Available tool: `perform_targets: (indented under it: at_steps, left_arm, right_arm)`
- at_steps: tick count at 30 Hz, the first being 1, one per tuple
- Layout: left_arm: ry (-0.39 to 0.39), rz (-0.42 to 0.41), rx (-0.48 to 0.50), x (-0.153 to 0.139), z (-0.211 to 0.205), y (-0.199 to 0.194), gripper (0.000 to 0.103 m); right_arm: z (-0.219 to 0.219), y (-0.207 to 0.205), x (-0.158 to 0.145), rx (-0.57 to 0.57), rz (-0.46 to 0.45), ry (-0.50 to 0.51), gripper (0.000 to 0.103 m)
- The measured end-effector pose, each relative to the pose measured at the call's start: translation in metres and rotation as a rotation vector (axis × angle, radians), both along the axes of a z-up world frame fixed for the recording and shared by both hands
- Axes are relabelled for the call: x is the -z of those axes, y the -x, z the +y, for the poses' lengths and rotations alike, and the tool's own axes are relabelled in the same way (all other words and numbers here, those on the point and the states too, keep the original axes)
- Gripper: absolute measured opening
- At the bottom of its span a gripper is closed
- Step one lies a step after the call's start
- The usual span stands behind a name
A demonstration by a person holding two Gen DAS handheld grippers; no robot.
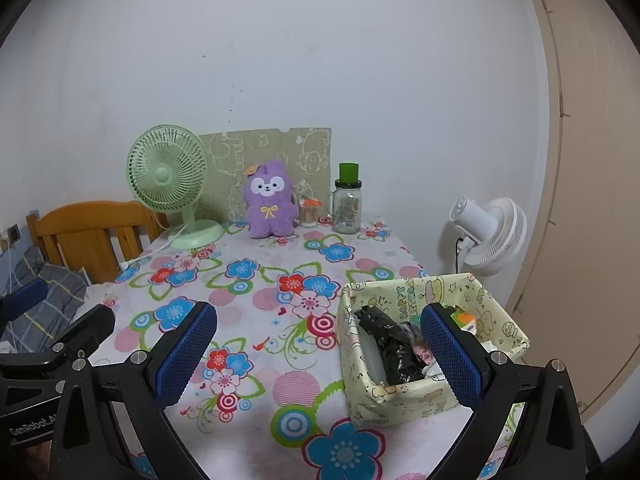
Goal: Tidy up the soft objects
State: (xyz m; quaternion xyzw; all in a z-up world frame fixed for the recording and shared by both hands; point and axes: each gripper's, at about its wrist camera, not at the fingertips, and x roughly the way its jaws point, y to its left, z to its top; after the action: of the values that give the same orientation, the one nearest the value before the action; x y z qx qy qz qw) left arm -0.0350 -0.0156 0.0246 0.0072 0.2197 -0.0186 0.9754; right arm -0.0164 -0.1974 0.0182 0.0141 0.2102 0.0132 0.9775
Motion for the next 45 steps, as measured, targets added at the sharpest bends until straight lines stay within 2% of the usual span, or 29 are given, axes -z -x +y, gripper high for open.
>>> perform_targets:
  at_steps: [45]
  left_arm:
    - [0.003,0.022,-0.004,0.0032,-0.0028,-0.0050,0.103]
  right_arm:
    - [-0.0072,-0.0001,0.0040,0.018,0.013,-0.015,0.103]
